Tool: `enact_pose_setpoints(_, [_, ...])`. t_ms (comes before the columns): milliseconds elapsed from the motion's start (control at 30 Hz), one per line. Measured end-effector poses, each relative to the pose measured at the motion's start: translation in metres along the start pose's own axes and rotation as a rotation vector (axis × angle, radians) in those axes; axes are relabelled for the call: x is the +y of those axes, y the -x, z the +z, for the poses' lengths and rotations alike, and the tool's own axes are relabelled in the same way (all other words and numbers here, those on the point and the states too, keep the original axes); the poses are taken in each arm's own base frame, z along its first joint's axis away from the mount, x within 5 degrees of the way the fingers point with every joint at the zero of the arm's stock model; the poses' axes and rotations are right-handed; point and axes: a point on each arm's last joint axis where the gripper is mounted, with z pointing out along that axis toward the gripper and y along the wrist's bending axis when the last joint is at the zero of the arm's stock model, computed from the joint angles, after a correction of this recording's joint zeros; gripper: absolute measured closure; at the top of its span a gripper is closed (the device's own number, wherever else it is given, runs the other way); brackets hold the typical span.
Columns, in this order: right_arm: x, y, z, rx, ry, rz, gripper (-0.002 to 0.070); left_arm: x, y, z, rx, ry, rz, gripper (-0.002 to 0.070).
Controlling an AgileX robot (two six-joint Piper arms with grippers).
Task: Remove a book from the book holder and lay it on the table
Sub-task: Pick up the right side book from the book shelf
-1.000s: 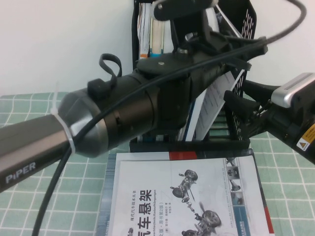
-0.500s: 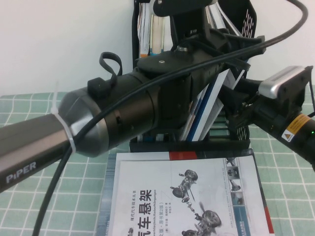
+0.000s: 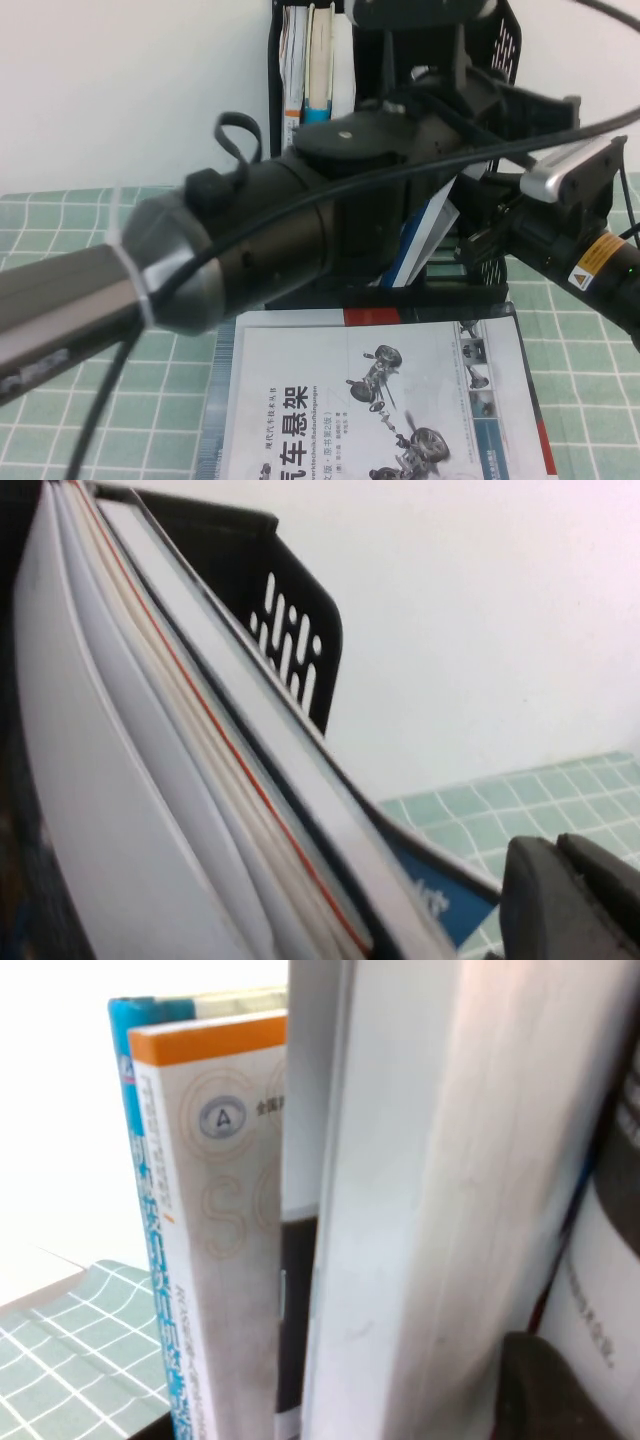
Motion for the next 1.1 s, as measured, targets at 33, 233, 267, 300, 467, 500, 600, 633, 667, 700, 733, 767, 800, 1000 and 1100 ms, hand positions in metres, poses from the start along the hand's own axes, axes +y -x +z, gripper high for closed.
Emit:
enact_pose_setpoints(33, [0.0,0.001,0.0,0.002,-0.002,-0.001,0.0636,-0.001,0.004,-0.003,-0.009,-0.004,0.009,0.0677])
enact_pose_setpoints(233, [0.005,0.032,-0.008,-0.03,-0.037,-0.058,0.0646,-0.008,0.042,-0.04,-0.109,-0.048,0.1,0.0678])
enact_pose_setpoints(267, [0.006,0.041,-0.01,-0.053,-0.042,-0.084,0.0646,-0.009,0.05,-0.048,-0.129,-0.055,0.115,0.0678])
enact_pose_setpoints(300, [0.008,0.053,-0.013,-0.09,-0.053,-0.107,0.0647,-0.01,0.055,-0.055,-0.146,-0.06,0.125,0.0678])
enact_pose_setpoints(467, [0.022,0.121,-0.04,-0.309,-0.096,-0.187,0.065,-0.011,0.088,-0.094,-0.248,-0.061,0.182,0.0678])
enact_pose_setpoints(500, [0.026,0.132,-0.046,-0.339,-0.099,-0.212,0.065,-0.01,0.094,-0.103,-0.271,-0.048,0.197,0.0678])
enact_pose_setpoints(600, [0.036,0.159,-0.065,-0.369,-0.13,-0.291,0.065,-0.003,0.112,-0.13,-0.335,0.015,0.245,0.0678])
enact_pose_setpoints(633, [0.038,0.164,-0.069,-0.366,-0.136,-0.31,0.065,-0.001,0.117,-0.137,-0.35,0.043,0.264,0.0678])
enact_pose_setpoints(667, [0.041,0.171,-0.075,-0.362,-0.141,-0.333,0.065,0.003,0.122,-0.145,-0.367,0.084,0.278,0.0677])
enact_pose_setpoints(700, [0.045,0.177,-0.08,-0.354,-0.142,-0.361,0.065,0.008,0.127,-0.153,-0.382,0.132,0.29,0.0677])
enact_pose_setpoints(733, [0.049,0.183,-0.085,-0.346,-0.14,-0.395,0.065,0.011,0.131,-0.162,-0.392,0.182,0.3,0.0677])
enact_pose_setpoints(767, [0.052,0.189,-0.089,-0.338,-0.132,-0.43,0.065,0.015,0.133,-0.169,-0.395,0.236,0.303,0.0677])
enact_pose_setpoints(800, [0.057,0.194,-0.093,-0.327,-0.123,-0.471,0.065,0.019,0.135,-0.176,-0.396,0.292,0.304,0.0677])
enact_pose_setpoints(1000, [0.084,0.215,-0.12,-0.258,-0.009,-0.703,0.065,0.025,0.133,-0.224,-0.358,0.505,0.248,0.0677])
enact_pose_setpoints(1100, [0.1,0.211,-0.13,-0.173,0.126,-0.867,0.065,0.018,0.13,-0.247,-0.331,0.493,0.229,0.0677])
